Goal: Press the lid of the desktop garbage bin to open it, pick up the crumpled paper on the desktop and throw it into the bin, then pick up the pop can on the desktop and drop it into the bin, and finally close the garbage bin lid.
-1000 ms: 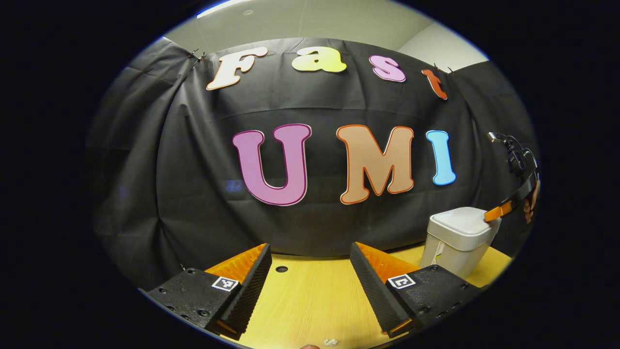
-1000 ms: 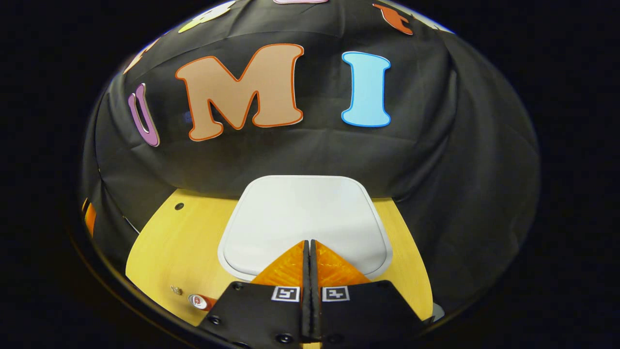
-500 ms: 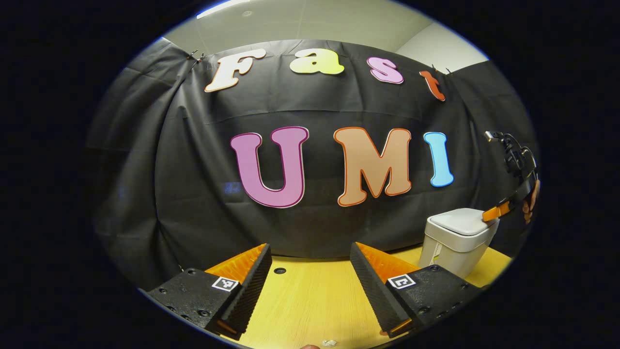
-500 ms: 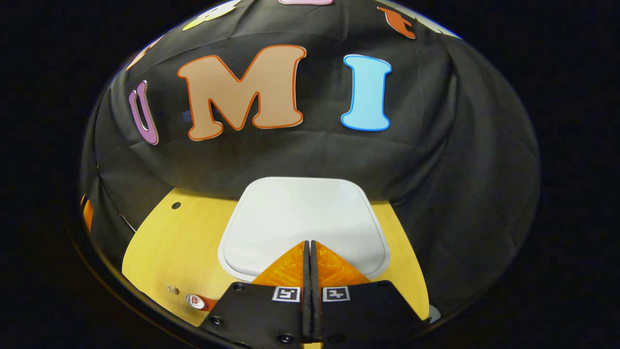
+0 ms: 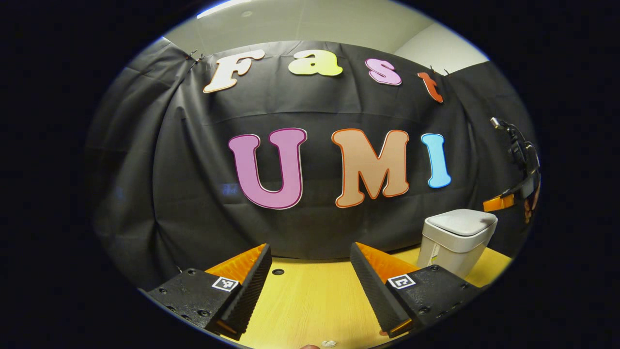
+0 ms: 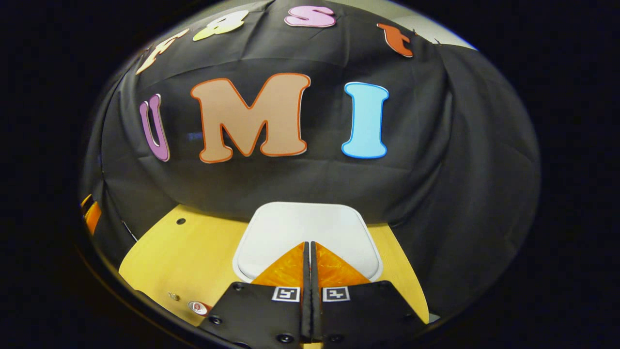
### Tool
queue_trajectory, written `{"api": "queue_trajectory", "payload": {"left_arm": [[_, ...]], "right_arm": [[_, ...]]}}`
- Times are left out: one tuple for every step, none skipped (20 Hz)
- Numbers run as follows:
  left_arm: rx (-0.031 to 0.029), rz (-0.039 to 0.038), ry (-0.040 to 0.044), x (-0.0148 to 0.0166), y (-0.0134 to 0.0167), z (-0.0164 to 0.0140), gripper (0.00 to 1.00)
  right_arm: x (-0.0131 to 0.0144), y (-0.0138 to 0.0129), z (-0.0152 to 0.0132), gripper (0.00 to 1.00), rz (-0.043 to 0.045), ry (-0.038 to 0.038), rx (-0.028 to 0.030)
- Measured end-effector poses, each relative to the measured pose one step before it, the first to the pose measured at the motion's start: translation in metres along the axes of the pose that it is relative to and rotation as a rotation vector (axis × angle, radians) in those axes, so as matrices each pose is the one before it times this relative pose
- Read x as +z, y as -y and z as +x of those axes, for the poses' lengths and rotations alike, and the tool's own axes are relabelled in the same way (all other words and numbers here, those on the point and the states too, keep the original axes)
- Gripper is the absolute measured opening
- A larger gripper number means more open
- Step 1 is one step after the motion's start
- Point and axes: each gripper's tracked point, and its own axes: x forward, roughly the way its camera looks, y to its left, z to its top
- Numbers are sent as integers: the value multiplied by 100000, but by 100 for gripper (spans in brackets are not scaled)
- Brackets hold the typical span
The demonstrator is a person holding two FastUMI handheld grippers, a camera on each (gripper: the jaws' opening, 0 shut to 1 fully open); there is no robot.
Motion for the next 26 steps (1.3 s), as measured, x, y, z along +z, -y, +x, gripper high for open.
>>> {"api": "queue_trajectory", "payload": {"left_arm": [[-414, -11, -255, 32, 56, 166, 95], [-119, 184, -13, -49, 48, -10, 95], [-392, 105, 25, -22, 44, 2, 95], [-272, 170, 156, 180, 46, -19, 95], [-382, 121, 60, -84, 63, -9, 100], [-287, 147, 30, 44, 80, 53, 100], [-229, 146, 9, -104, 38, -50, 95], [-264, 98, 45, 62, -20, -40, 95], [-289, 14, -56, -118, 22, 5, 100], [-256, 47, -221, -85, -1, -22, 100], [-108, -21, -167, -38, -26, 23, 100], [-233, 47, -336, -233, -13, -49, 95], [121, 159, -119, -172, -73, -106, 95], [-47, 215, -331, -102, -77, -9, 100], [-44, 51, -328, -103, -37, 8, 100], [-97, 130, -450, -249, -5, -57, 95], [-103, 147, -306, -124, -21, -95, 95], [27, 314, -544, -331, -68, -11, 95], [-101, 253, -636, -253, 5, -45, 100], [-135, 99, -569, -346, 17, -135, 100], [-205, 53, -967, -333, 59, 64, 95], [-330, -179, -812, -535, 59, -9, 95], [-225, 102, -1479, -573, 67, -65, 95], [-260, 83, -1327, -610, 39, 17, 100], [-454, 127, -1787, -625, 101, 28, 100], [-108, 11, -1707, -817, 18, -7, 95]], "right_arm": [[578, -248, -226, 2, 11, 2815, 800], [444, -371, -139, 1, -188, 2646, 1008], [557, -355, -322, 4, -96, 2728, 820], [207, -431, -333, 5, 430, 1940, 1102], [490, -508, -327, 17, 736, 2130, 1471], [361, -323, -344, 22, 679, 2560, 732], [478, -465, -303, 34, 281, 2342, 1083], [322, -399, -286, 40, 190, 2319, 882], [330, -605, -217, 42, 82, 1933, 1930], [340, -776, -489, 52, -486, 1617, 1726], [121, -704, -283, 61, -838, 825, 1665], [48, -528, -370, 61, -845, 723, 916], [104, -294, -199, 65, -399, 577, 545], [-167, -756, -215, 72, 191, 147, 1137], [-166, -703, -94, 83, 659, -222, 1381], [-347, -829, -186, 84, 795, -407, 1575], [-219, -516, -119, 84, 232, -321, 958], [-291, -433, -232, 81, 127, -387, 1127], [-391, -434, -82, 81, -235, -757, 970], [-468, -580, -112, 81, -186, -673, 1093], [-464, -581, -126, 84, -202, -907, 1014], [-662, -717, -173, 84, 27, -1216, 1600], [-604, -618, -115, 84, -392, -1212, 1329], [-777, -663, 56, 84, -315, -1319, 1627], [-712, -714, -38, 84, -318, -1564, 1551], [-667, -828, -128, 84, 244, -1532, 1981]]}}
